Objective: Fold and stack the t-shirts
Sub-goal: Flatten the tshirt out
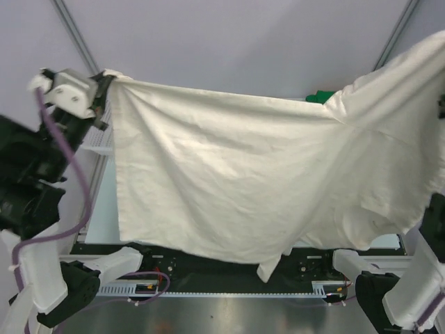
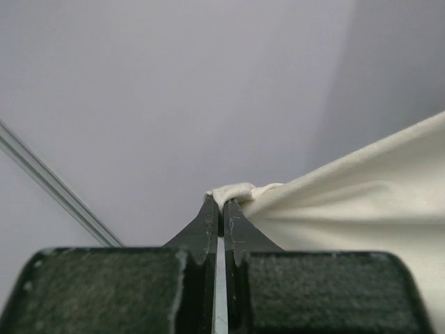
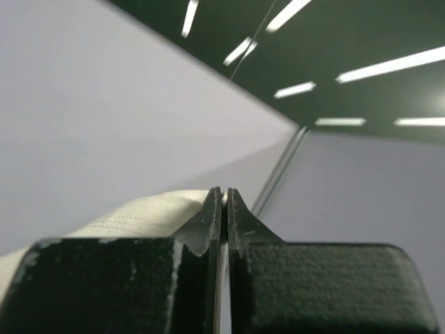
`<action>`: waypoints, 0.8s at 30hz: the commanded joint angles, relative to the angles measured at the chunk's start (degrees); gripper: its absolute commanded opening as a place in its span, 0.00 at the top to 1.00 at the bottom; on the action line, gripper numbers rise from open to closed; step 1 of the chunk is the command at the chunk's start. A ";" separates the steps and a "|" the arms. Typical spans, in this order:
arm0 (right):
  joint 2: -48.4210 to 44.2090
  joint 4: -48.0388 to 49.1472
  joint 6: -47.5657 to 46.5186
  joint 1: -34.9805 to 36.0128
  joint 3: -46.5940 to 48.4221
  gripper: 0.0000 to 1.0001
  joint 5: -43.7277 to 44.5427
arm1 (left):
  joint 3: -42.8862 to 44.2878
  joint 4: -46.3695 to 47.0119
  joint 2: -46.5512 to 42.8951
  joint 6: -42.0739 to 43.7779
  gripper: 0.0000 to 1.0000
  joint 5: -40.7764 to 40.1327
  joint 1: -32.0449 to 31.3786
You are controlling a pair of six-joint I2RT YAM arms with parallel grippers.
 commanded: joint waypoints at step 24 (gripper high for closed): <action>53.62 6.77 3.16 7.24 -24.46 1.00 -1.47 | -18.25 7.24 52.93 -3.44 0.99 -3.33 9.43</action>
